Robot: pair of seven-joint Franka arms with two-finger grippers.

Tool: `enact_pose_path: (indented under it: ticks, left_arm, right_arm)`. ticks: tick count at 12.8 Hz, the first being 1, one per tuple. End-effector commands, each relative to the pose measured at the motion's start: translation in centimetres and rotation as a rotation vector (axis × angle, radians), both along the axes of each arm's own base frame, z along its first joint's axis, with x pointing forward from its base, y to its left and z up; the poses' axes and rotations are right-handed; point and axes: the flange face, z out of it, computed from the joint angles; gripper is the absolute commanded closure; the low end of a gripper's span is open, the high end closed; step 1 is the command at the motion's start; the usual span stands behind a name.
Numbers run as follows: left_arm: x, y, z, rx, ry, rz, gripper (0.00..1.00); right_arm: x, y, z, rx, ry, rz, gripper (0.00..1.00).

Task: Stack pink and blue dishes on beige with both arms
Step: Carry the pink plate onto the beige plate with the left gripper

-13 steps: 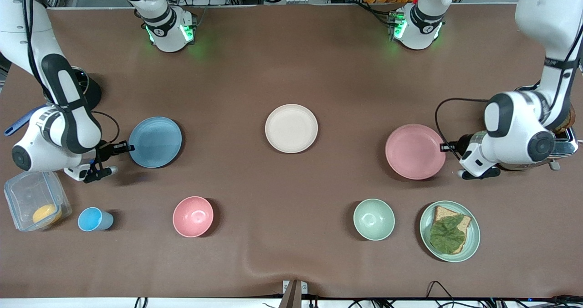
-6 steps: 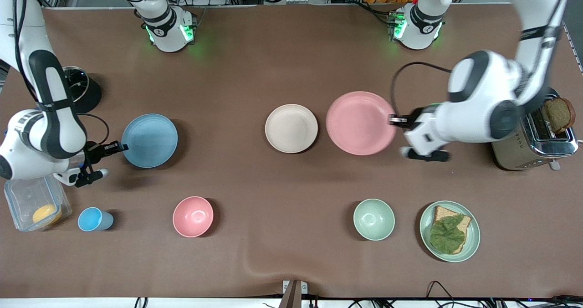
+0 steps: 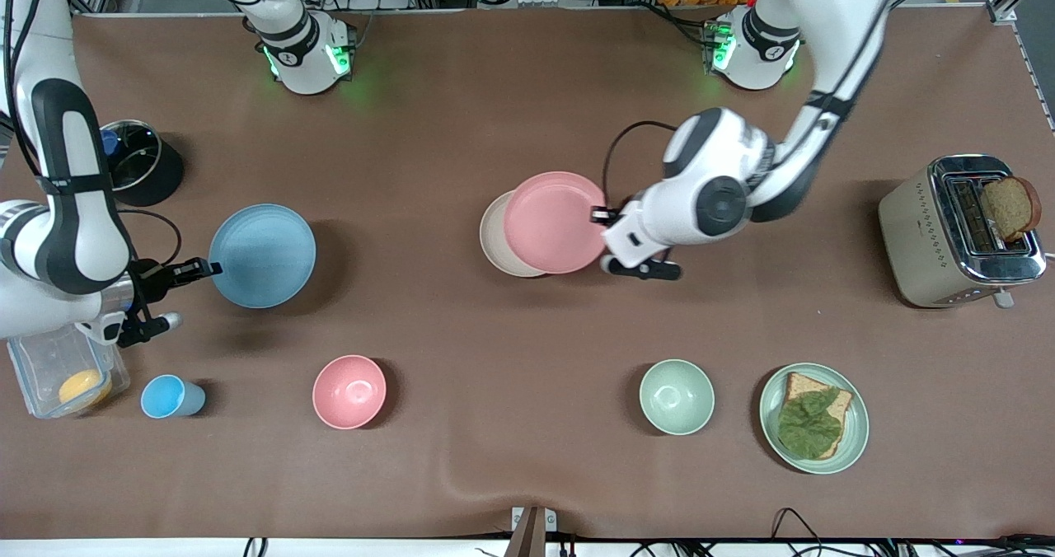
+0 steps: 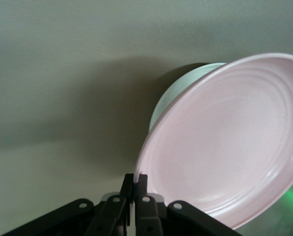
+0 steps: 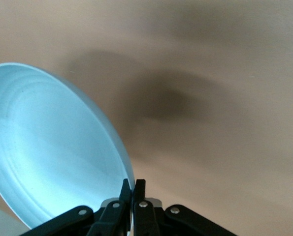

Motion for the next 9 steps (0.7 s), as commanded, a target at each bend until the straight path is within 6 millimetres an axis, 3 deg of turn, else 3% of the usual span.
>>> enact_pose_path:
  ticks: [1, 5, 9]
  left_arm:
    - [-1.5, -0.9, -2.8, -0.006, -0.038, 0.055, 1.0]
    - [-2.5, -2.7, -5.7, -0.005, -0.026, 0.104, 1.0]
    - [-3.2, -3.9, -7.8, -0.009, -0.024, 0.12, 1.0]
  right_arm:
    - [1.2, 4.2, 2.3, -0.016, 0.037, -0.046, 1.0]
    - [1.3, 5.4, 2.6, -0.013, 0.049, -0.065, 1.0]
    - [1.3, 9.4, 2.9, -0.007, 0.085, -0.107, 1.0]
